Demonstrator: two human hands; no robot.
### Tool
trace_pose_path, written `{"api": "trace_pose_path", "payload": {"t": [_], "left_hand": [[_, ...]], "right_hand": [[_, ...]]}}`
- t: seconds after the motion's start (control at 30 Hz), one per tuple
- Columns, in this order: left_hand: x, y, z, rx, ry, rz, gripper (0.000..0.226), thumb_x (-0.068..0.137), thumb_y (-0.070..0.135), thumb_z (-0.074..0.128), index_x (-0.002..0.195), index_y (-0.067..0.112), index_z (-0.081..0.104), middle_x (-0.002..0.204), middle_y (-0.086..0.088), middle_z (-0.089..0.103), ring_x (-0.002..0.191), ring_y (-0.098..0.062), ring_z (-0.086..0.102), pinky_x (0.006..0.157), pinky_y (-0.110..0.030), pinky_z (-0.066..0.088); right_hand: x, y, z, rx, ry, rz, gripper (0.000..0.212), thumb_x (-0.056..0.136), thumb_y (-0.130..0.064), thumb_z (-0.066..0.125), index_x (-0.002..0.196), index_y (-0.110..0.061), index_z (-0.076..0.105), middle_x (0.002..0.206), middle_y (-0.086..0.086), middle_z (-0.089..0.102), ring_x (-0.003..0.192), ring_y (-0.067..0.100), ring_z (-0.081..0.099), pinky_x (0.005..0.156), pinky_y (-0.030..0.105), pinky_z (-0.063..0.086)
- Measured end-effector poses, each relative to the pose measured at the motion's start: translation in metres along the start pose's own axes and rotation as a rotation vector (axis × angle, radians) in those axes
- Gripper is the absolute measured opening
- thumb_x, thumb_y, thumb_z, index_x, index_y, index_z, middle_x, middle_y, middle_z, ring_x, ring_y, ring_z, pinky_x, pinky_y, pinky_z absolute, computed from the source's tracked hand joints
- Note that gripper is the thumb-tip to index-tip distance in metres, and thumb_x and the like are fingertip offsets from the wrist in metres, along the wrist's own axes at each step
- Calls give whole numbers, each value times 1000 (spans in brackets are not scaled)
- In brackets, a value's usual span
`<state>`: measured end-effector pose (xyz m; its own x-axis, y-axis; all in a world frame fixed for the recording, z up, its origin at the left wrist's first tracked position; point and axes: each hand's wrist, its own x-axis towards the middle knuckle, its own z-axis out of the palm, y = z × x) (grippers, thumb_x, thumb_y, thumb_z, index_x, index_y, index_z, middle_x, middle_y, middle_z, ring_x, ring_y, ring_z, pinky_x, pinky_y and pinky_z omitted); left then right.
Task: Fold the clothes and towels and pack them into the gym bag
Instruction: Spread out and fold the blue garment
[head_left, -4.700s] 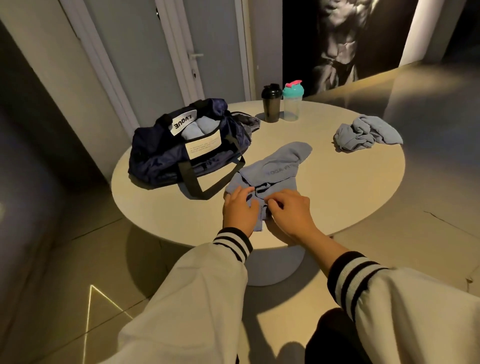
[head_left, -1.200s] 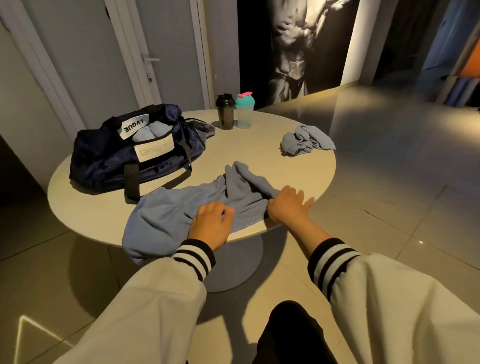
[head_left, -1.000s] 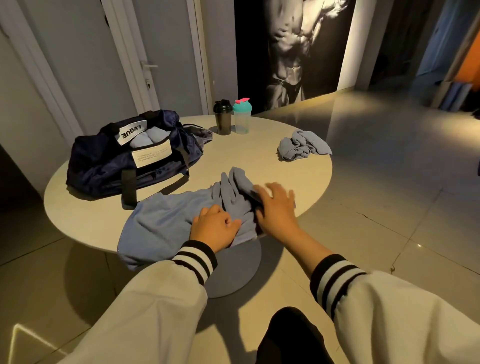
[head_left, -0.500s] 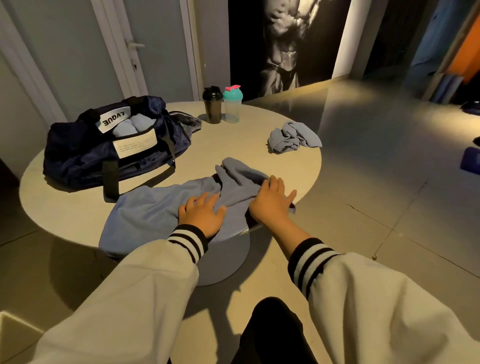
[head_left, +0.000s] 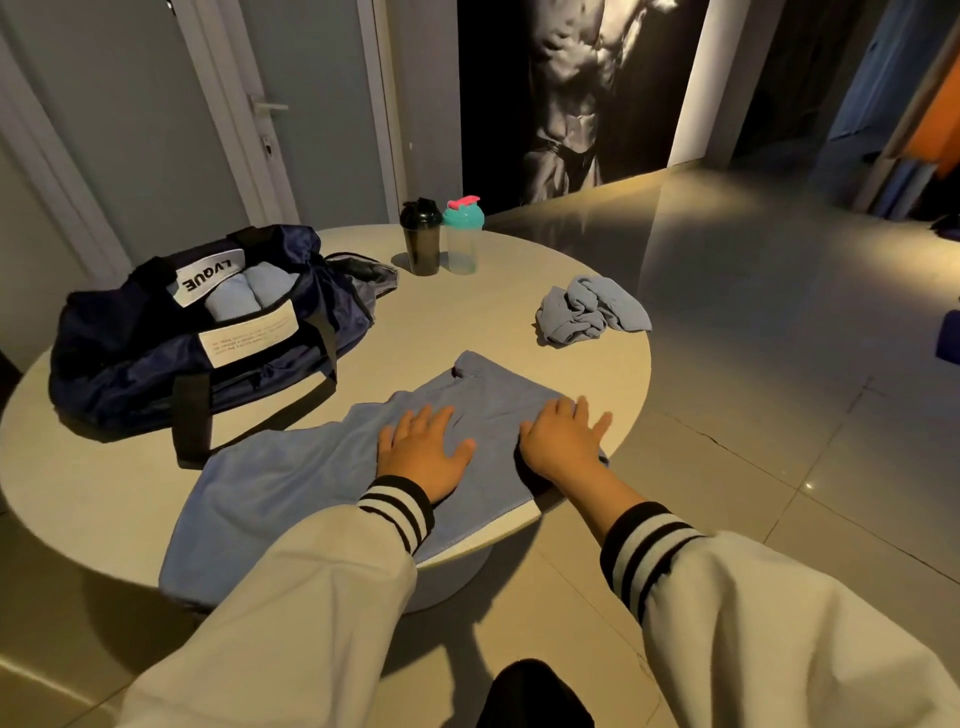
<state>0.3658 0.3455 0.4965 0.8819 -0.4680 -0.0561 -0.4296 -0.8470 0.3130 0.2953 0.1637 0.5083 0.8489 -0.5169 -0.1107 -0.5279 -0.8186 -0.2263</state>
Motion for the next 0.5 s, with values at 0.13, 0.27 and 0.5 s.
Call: {"api": "trace_pose_path", "payload": {"t": [0.13, 0.27, 0.5], "left_hand": [[7, 15, -7, 112, 49, -64, 73, 97, 56, 35, 159, 32, 4, 167, -6, 6, 153, -30, 3, 120, -52, -8], [23, 47, 0, -45, 58, 132, 60, 103, 38, 37, 158, 30, 15, 164, -4, 22, 150, -25, 21, 123, -45, 13], [21, 49, 10, -935, 157, 27, 44, 101, 58, 34, 135, 38, 55, 129, 7, 62, 117, -12, 59, 105, -40, 47]], "right_hand": [[3, 8, -2, 145, 21, 2, 56, 107, -40, 27, 156, -15, 22, 164, 23, 1, 150, 42, 3, 120, 55, 9], [6, 8, 7, 249, 190, -118, 33, 103, -27, 37, 126, -15, 57, 129, 16, 54, 121, 37, 46, 94, 41, 34], [-12, -1, -12, 1205, 53, -97, 25, 107, -24, 36, 123, -25, 54, 107, 2, 71, 98, 20, 66, 83, 32, 54]]}}
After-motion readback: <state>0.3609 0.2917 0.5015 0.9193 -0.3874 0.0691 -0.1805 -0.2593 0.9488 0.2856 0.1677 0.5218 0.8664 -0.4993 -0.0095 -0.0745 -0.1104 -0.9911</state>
